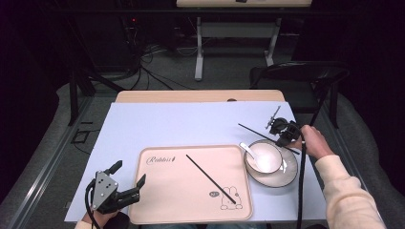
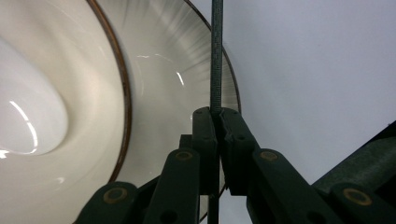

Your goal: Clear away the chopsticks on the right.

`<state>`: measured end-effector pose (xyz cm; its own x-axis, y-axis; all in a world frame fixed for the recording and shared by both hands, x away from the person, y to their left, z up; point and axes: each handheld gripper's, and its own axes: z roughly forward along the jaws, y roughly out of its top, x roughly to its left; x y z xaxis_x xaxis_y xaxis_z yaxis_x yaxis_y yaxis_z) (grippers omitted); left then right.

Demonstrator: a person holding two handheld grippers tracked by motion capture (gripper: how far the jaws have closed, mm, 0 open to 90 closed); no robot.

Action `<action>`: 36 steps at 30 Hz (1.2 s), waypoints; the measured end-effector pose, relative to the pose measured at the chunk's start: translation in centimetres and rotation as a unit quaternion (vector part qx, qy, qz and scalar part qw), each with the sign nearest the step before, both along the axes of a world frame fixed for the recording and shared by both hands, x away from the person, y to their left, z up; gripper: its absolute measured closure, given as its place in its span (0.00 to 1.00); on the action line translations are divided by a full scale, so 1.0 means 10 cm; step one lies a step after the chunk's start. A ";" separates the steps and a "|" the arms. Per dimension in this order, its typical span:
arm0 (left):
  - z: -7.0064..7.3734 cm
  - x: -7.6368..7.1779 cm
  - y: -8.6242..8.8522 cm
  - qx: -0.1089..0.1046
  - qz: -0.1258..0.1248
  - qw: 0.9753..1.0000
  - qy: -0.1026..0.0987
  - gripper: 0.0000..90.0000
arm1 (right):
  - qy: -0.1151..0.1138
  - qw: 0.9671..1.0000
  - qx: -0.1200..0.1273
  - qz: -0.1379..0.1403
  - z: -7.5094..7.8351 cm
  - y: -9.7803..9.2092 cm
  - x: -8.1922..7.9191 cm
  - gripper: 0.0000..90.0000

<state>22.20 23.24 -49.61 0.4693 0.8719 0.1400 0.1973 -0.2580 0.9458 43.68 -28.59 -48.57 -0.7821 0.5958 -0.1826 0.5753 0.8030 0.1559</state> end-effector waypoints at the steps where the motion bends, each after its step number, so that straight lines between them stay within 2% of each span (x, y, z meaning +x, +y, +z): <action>1: 0.00 0.00 0.00 0.001 -0.001 1.000 0.001 0.17 | 0.004 1.000 0.003 -0.001 0.01 0.00 0.00 0.94; 5: 0.00 0.00 0.00 0.000 -0.001 1.000 0.000 0.17 | 0.004 1.000 -0.004 -0.020 0.05 0.00 -0.03 0.94; 8: 0.00 0.00 0.00 0.000 -0.001 1.000 0.001 0.17 | 0.001 0.999 0.007 -0.032 0.11 0.00 -0.04 0.94; 10: 0.00 0.00 0.00 0.000 -0.001 1.000 0.001 0.17 | -0.010 0.999 0.017 -0.045 0.22 0.02 -0.06 0.94; 11: 0.00 0.00 0.00 0.001 -0.001 1.000 0.000 0.17 | -0.010 0.999 0.017 -0.045 0.22 0.02 -0.06 0.94; 14: 0.00 0.00 0.00 0.001 -0.001 1.000 0.000 0.17 | -0.013 0.998 0.017 -0.060 0.35 0.06 -0.10 0.94; 18: 0.00 0.00 0.00 0.000 -0.001 1.000 0.000 0.17 | -0.015 0.996 0.035 -0.083 0.49 0.11 -0.13 0.94; 20: 0.00 0.00 0.00 -0.001 0.000 1.000 0.000 0.17 | -0.020 0.996 0.035 -0.079 0.57 0.13 -0.14 0.95; 25: 0.00 0.00 0.00 0.000 0.000 1.000 0.000 0.17 | -0.026 0.994 0.039 -0.098 0.70 0.23 -0.21 0.94; 36: 0.00 0.00 0.00 0.001 -0.001 1.000 0.000 0.17 | -0.031 0.993 0.051 -0.099 0.82 0.40 -0.37 0.94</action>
